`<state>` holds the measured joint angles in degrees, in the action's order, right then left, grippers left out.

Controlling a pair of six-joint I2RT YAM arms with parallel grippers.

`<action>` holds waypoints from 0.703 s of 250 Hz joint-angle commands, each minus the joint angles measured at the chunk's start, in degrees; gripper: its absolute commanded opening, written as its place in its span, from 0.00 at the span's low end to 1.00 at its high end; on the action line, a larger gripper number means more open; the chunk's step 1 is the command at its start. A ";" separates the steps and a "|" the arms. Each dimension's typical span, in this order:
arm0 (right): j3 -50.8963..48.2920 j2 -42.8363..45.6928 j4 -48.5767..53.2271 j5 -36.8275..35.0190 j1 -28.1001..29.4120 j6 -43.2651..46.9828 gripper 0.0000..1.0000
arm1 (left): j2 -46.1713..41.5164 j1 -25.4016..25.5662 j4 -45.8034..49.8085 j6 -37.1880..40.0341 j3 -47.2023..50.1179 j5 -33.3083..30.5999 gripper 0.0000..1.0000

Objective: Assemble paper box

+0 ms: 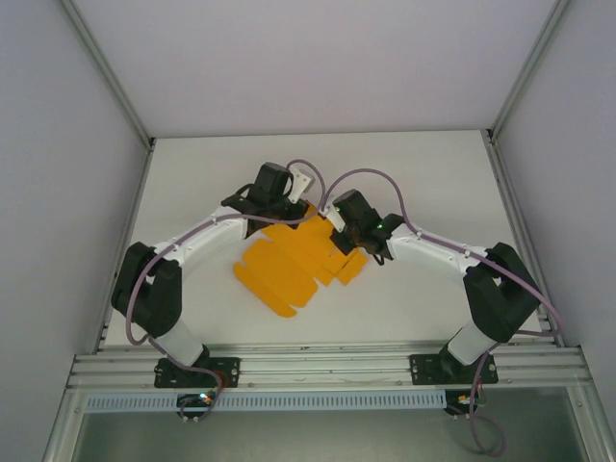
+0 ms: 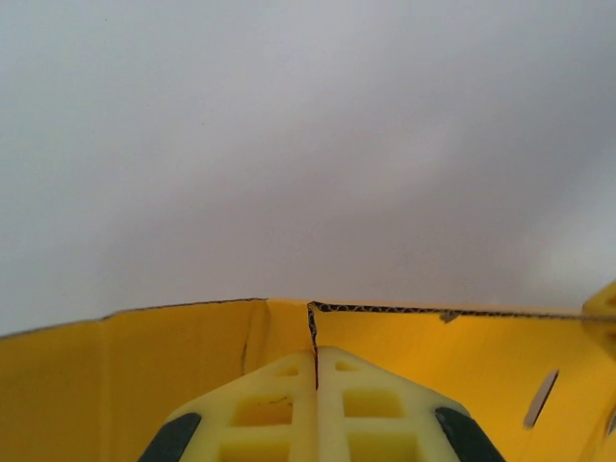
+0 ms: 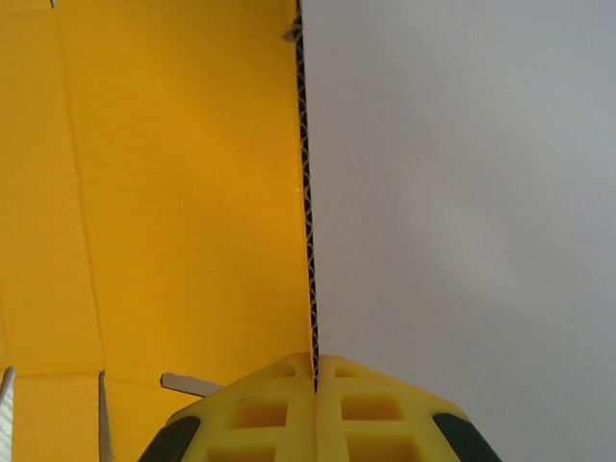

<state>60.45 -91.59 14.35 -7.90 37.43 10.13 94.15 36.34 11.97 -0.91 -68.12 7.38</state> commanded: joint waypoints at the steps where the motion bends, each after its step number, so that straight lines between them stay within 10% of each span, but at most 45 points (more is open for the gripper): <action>1: 0.90 0.51 -10.28 5.13 1.24 -1.89 0.00 | 1.32 2.09 -6.92 -7.19 2.19 8.97 0.00; 120: -2.16 0.60 -15.44 5.00 1.78 1.59 0.00 | 4.64 -0.91 -24.58 -22.98 7.38 22.16 0.16; 176: -2.06 0.79 -12.20 0.83 1.51 3.99 0.00 | -1.74 -2.82 -16.54 -18.79 9.49 17.69 0.74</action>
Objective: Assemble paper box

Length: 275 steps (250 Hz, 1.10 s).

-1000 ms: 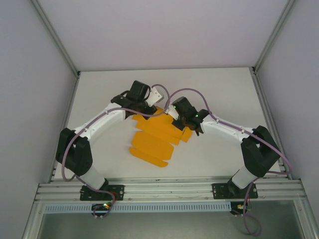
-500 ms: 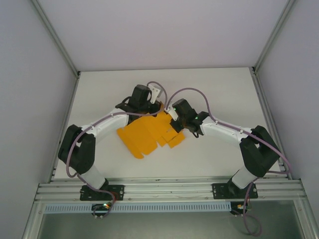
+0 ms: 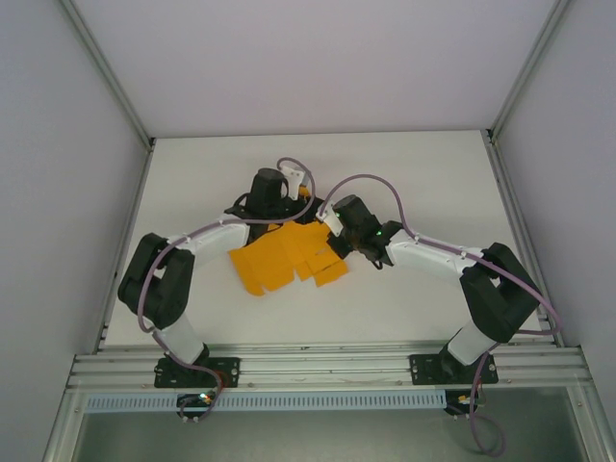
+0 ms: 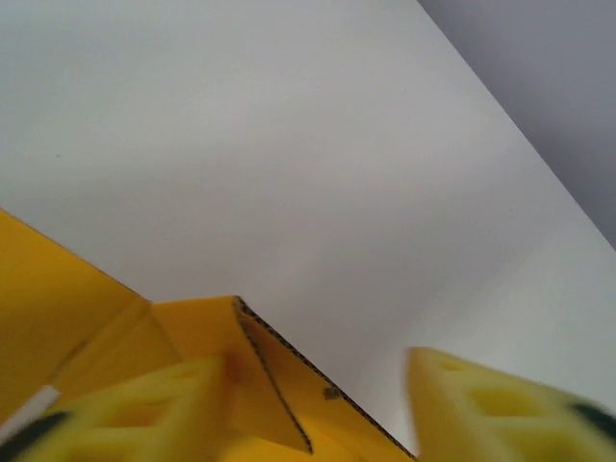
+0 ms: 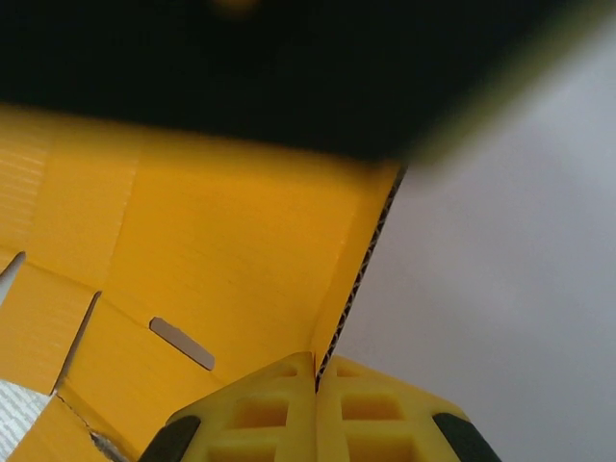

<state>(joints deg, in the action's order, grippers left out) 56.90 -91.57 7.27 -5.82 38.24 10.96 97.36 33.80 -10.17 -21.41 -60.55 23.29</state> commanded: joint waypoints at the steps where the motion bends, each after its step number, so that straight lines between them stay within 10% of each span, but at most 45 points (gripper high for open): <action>1: 1.47 0.77 -5.10 -1.31 0.70 3.22 0.00 | -5.15 -0.35 5.78 1.80 2.02 1.59 0.76; 14: 1.09 0.87 -4.90 -2.10 0.61 3.76 0.00 | -8.50 -1.35 8.05 2.79 3.40 -0.04 1.00; 126: -0.26 1.53 -2.59 -3.50 -0.48 11.41 0.00 | -28.62 -18.23 26.71 6.36 16.29 -7.46 1.00; 198: -0.26 1.95 -3.24 0.27 -0.62 12.59 0.00 | -21.85 -24.48 11.89 5.77 22.17 5.14 0.82; 275: -0.17 2.28 -3.78 1.76 -0.71 11.51 0.00 | -11.20 -25.70 -0.76 3.12 21.92 10.43 0.41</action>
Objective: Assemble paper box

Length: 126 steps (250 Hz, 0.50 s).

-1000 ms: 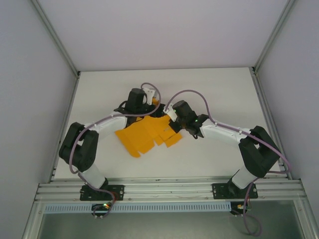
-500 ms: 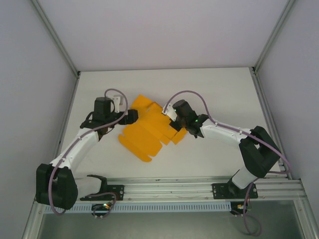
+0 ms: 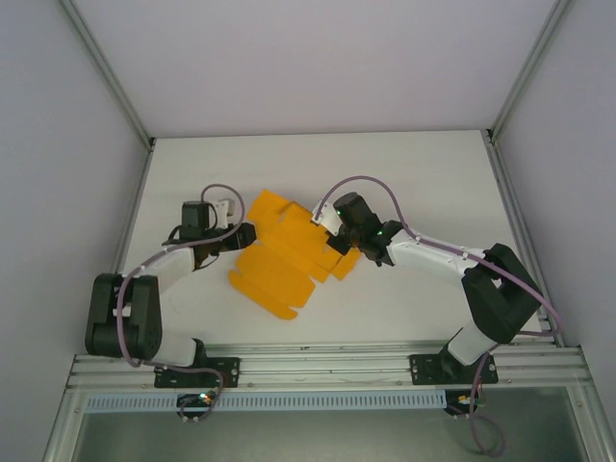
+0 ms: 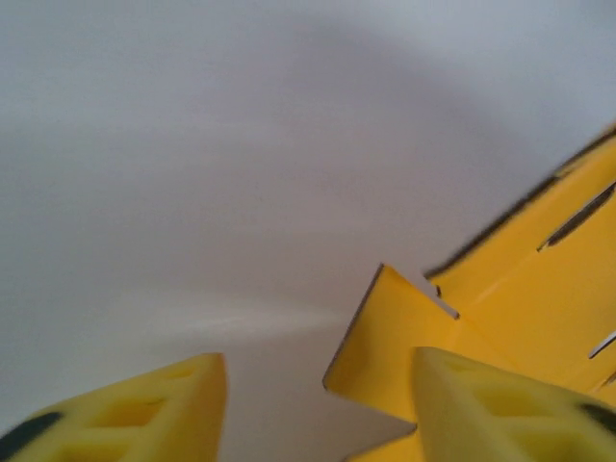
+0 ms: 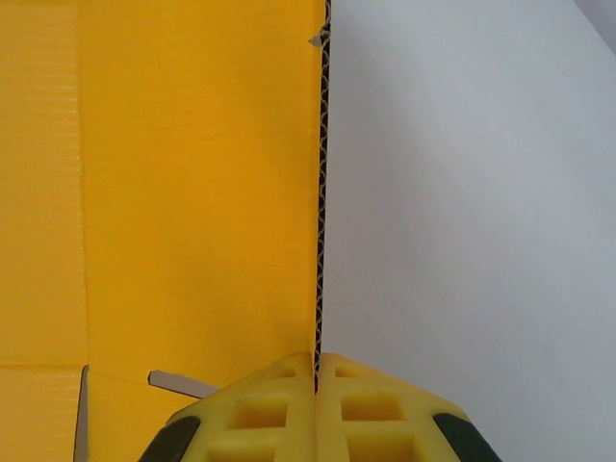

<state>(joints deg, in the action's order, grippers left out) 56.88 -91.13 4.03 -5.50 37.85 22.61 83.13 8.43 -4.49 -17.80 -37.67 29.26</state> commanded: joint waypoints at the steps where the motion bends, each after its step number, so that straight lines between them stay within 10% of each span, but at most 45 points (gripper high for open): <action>1: -0.13 1.84 -0.53 1.44 -0.32 -0.17 0.00 | 3.15 -0.33 -6.47 -0.53 -0.98 4.57 0.40; 45: 0.16 1.68 -0.33 1.45 -0.56 -0.96 0.00 | 3.57 -0.21 -9.69 -0.70 0.26 6.87 0.00; 126: 1.06 0.75 0.71 -1.13 -1.53 -4.30 0.00 | -6.88 0.31 -13.71 -0.20 7.31 6.60 0.00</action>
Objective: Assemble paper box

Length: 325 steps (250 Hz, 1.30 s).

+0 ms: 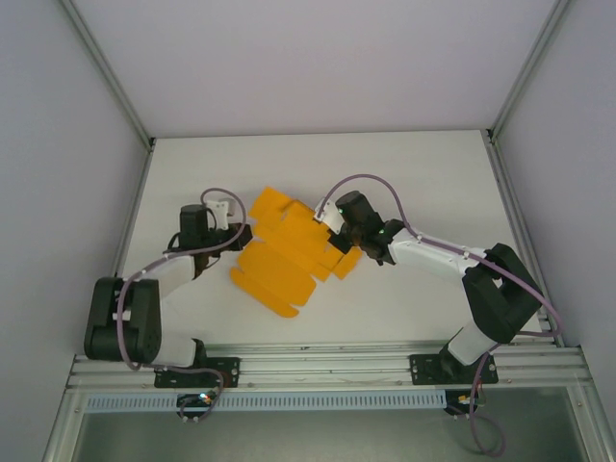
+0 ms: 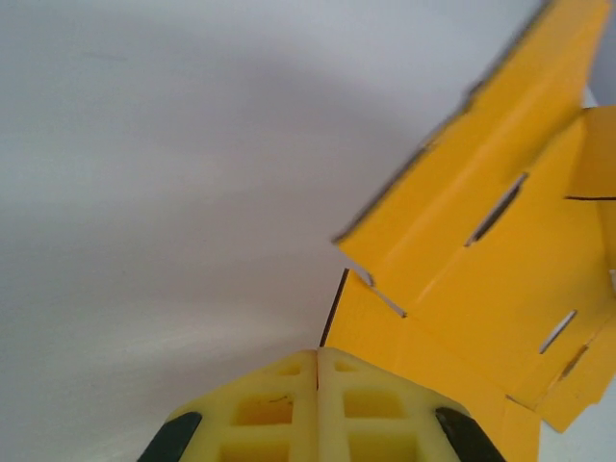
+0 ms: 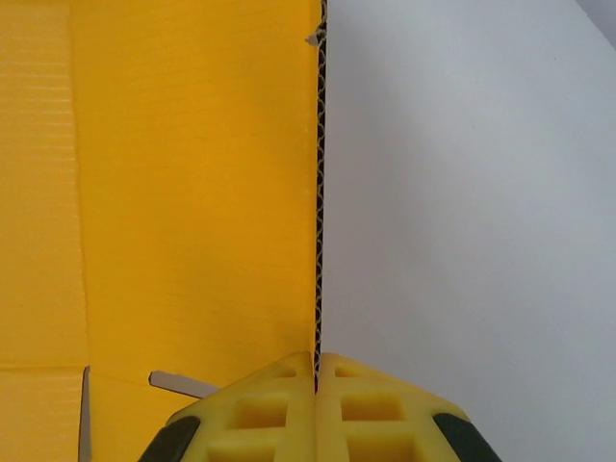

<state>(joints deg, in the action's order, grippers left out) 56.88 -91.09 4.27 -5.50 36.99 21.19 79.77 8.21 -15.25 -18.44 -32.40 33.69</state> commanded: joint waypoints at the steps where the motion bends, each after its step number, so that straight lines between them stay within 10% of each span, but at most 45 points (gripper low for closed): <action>1: 1.14 0.68 0.56 -1.15 -0.73 -3.03 0.00 | -3.63 0.60 -2.95 0.47 2.10 2.16 0.00; 140: -0.06 1.79 -0.23 5.67 -1.04 -3.52 0.00 | -10.64 12.98 8.20 8.76 0.78 -11.62 0.00; 157: 0.15 2.00 1.35 5.11 -1.00 -3.01 0.00 | -10.87 12.81 12.22 8.10 -0.26 -17.48 0.53; 223: 0.15 2.38 4.19 6.28 -1.53 -0.59 0.00 | -11.65 11.20 20.55 13.78 -3.30 -18.93 0.71; 325: 1.16 3.48 6.14 15.01 -4.95 1.35 0.00 | -3.94 0.81 20.65 18.02 -7.67 9.27 0.71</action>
<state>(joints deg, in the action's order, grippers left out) 57.21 -89.30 9.15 5.63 32.95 21.54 72.23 8.49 3.31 -5.10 -36.69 30.61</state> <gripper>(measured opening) 0.046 0.743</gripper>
